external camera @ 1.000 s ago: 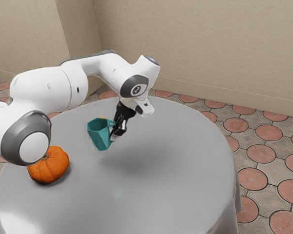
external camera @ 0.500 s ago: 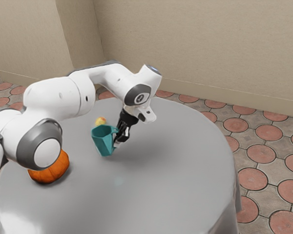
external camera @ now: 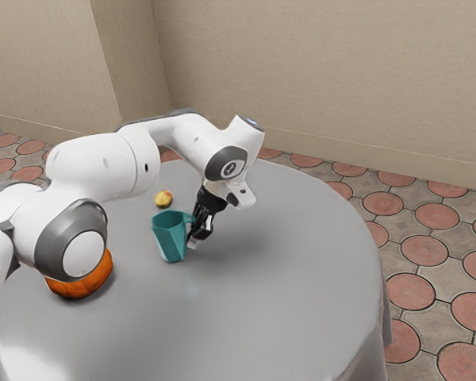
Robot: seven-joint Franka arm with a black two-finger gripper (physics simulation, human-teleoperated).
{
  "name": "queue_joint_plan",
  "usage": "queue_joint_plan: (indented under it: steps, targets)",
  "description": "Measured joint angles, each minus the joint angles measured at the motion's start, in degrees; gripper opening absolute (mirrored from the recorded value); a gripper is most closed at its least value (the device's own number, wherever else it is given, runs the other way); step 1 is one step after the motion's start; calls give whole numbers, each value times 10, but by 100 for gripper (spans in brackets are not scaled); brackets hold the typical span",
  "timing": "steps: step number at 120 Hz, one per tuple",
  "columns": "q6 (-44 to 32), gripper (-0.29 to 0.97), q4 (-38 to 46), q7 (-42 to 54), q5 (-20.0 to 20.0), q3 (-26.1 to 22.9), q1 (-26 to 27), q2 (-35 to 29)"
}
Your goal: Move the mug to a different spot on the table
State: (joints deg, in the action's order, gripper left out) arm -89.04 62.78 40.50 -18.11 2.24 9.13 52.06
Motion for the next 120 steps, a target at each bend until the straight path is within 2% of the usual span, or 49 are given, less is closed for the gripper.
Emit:
queue_joint_plan:
  steps: [13, 51, 70, 89, 105, 120]
  targets:
    - [1, -2, 0, 0, 4, 0, 0, 0]
    - [7, 25, 6, -3, 29, 3, -1, -1]
    - [9, 46, 7, -6, 37, 3, -1, -2]
    - [9, 58, 4, -9, 48, 2, 0, -12]
    - [8, 62, 7, -10, 75, 1, 3, -53]
    - [7, 65, 74, -11, 139, 3, 1, -155]
